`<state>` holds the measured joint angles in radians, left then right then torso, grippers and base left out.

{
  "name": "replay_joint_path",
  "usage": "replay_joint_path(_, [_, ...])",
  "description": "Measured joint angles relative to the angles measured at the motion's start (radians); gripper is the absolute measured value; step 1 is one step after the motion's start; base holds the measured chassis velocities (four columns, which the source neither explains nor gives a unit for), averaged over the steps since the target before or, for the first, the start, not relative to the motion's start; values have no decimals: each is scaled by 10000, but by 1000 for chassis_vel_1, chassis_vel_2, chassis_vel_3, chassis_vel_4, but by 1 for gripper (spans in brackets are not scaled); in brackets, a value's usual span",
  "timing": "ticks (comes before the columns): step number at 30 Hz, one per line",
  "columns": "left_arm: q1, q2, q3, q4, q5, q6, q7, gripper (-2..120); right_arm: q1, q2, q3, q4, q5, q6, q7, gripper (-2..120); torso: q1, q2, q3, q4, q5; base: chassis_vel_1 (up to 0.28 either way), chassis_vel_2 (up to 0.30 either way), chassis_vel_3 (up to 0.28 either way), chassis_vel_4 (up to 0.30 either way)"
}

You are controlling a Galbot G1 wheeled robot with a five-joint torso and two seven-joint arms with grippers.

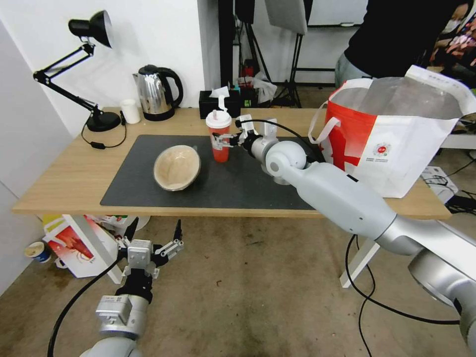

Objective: Pick up the trash from the table and place it into the takeout bag.

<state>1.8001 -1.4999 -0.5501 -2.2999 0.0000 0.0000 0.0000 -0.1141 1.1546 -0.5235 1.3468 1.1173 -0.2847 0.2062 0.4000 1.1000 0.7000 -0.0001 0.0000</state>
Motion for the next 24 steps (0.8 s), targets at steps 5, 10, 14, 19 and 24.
replay_joint_path(5, [0, 0, 1, 0, 0, 0, 0, 100, 43, 147, -1, -178, -12, 5, -44, 100, 0, 0, 0, 1, -1, 0, 0, 0, 0])
replay_joint_path(10, [0, 0, 1, 0, 0, 0, 0, 100, 61, 332, -19, -322, -18, 7, -47, 100, 0, 0, -1, 2, 0, 0, 0, 0, 0])
replay_joint_path(14, [0, 0, 0, 0, 0, 0, 0, 100, 62, 440, -41, -426, -40, 7, -47, 100, -1, 0, 0, 1, -1, 0, 0, 0, 0])
replay_joint_path(19, [0, 0, 0, 0, 0, 0, 0, 100, 88, 545, -71, -547, -68, 8, -53, 100, -1, 0, 0, 1, 0, 0, 0, 0, 0])
replay_joint_path(24, [0, 0, 0, 0, 0, 0, 0, 100, 133, 619, -87, -689, -65, 12, -137, 100, -1, 0, 0, 0, -1, 0, 0, 0, 0])
